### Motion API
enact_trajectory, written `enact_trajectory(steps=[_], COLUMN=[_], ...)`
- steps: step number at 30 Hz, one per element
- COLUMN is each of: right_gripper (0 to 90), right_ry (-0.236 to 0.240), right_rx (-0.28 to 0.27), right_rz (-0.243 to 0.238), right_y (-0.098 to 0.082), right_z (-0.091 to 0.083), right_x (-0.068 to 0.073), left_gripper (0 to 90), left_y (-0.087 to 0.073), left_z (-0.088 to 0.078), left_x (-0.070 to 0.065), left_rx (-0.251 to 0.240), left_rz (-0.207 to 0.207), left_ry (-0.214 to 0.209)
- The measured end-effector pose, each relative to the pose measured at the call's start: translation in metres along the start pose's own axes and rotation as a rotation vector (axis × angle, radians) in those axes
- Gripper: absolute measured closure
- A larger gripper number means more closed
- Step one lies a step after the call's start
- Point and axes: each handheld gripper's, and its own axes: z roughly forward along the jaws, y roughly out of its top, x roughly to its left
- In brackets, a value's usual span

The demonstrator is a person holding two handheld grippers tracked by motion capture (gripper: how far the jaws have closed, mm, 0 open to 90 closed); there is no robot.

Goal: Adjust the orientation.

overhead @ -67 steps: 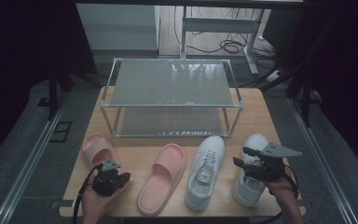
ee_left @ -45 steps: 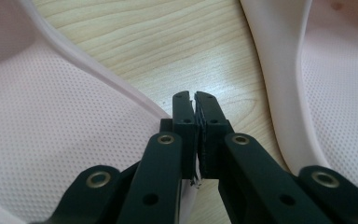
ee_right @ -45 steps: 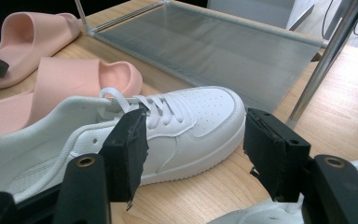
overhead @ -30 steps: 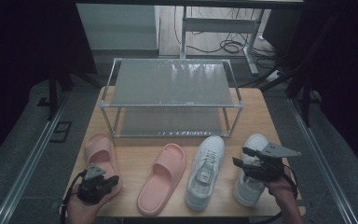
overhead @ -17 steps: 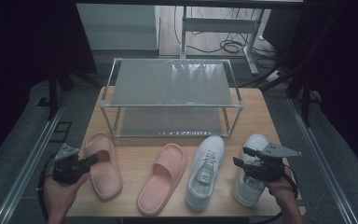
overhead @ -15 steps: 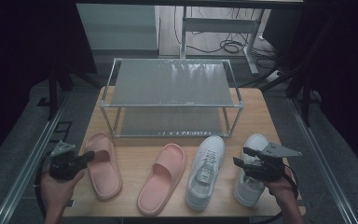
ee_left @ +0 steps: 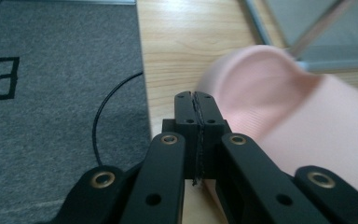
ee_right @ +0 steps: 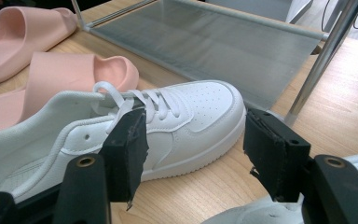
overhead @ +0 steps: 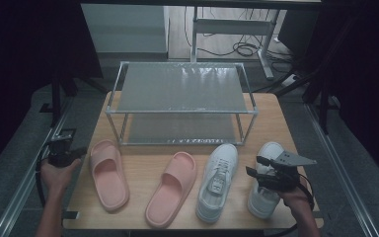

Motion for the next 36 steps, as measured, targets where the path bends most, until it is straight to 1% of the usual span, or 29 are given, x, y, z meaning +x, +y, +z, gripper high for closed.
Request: enact_trajectory(steps=[1,2,4,5,6,7,8,9,10,13,14,16,18,19,20,22,24,25,28,30,31,32,33,35,36], right_gripper=[40.0,40.0,40.0,40.0,40.0,40.0,40.0,40.0,40.0,40.0,40.0,40.0,40.0,40.0,40.0,40.0,40.0,40.0,40.0,40.0,40.0,40.0,40.0,40.0,40.0], right_ry=[-0.001,0.0,0.0,0.0,-0.001,-0.001,-0.002,-0.002,-0.004,-0.004,-0.004,-0.003,-0.001,-0.001,-0.001,-0.002,-0.004,-0.005,-0.006,-0.005,-0.005,-0.004,-0.004,-0.004,-0.005], right_rx=[0.001,0.004,0.005,0.005,0.006,0.005,0.004,0.004,0.004,0.005,0.005,0.007,0.005,0.005,0.005,0.007,0.001,0.002,0.002,0.003,0.003,0.002,0.002,0.002,0.006], right_rz=[-0.002,-0.002,-0.002,-0.002,-0.002,-0.002,-0.001,-0.001,0.0,0.0,0.0,-0.002,-0.002,-0.001,-0.001,-0.002,-0.002,-0.002,0.001,0.001,0.001,-0.001,-0.001,-0.003,-0.003], right_y=[0.0,0.0,-0.001,-0.001,-0.001,-0.001,-0.001,-0.001,-0.001,-0.001,-0.001,-0.001,-0.001,-0.001,-0.001,-0.001,-0.001,-0.001,-0.001,-0.001,-0.001,-0.001,-0.001,-0.001,-0.001], right_z=[0.0,0.001,0.001,0.001,0.001,0.001,0.001,0.001,0.001,0.001,0.001,0.001,0.001,0.001,0.001,0.0,0.0,0.0,-0.001,0.0,0.0,0.0,0.0,0.0,0.0], right_x=[0.0,0.0,0.0,0.0,0.0,0.0,0.0,0.0,0.0,0.0,-0.001,-0.001,0.0,0.0,0.0,0.0,0.0,-0.001,-0.001,-0.001,-0.001,-0.001,-0.001,0.0,-0.001], left_gripper=[90.0,90.0,90.0,90.0,90.0,90.0,90.0,90.0,90.0,90.0,90.0,90.0,90.0,90.0,90.0,90.0,90.0,90.0,90.0,90.0,90.0,90.0,90.0,90.0,90.0], left_y=[0.001,0.001,0.002,0.002,0.002,0.002,0.001,0.001,-0.001,-0.002,-0.003,-0.003,-0.005,-0.005,-0.005,-0.008,-0.009,-0.011,-0.013,-0.014,-0.014,-0.014,-0.014,-0.012,-0.01], left_z=[0.008,0.008,0.017,0.017,0.021,0.021,0.025,0.025,0.028,0.029,0.028,0.028,0.029,0.028,0.028,0.029,0.029,0.029,0.028,0.027,0.027,0.026,0.026,0.026,0.026], left_x=[0.004,0.004,0.008,0.008,0.01,0.01,0.01,0.01,0.01,0.009,0.01,0.01,0.009,0.007,0.007,0.004,0.002,0.001,-0.005,-0.012,-0.012,-0.017,-0.017,-0.023,-0.03], left_rx=[0.01,0.01,0.019,0.019,0.026,0.026,0.03,0.03,0.032,0.028,0.024,0.025,0.022,0.029,0.029,0.038,0.042,0.042,0.045,0.044,0.044,0.041,0.041,0.037,0.037], left_rz=[0.002,0.002,0.005,0.005,0.002,0.002,-0.005,-0.005,0.006,0.012,0.011,0.015,0.028,0.043,0.043,0.059,0.057,0.072,0.084,0.1,0.1,0.109,0.109,0.117,0.129], left_ry=[0.0,0.0,0.002,0.002,0.0,0.0,-0.007,-0.007,-0.015,-0.016,-0.03,-0.037,-0.048,-0.052,-0.052,-0.061,-0.064,-0.063,-0.074,-0.093,-0.093,-0.109,-0.109,-0.126,-0.138])
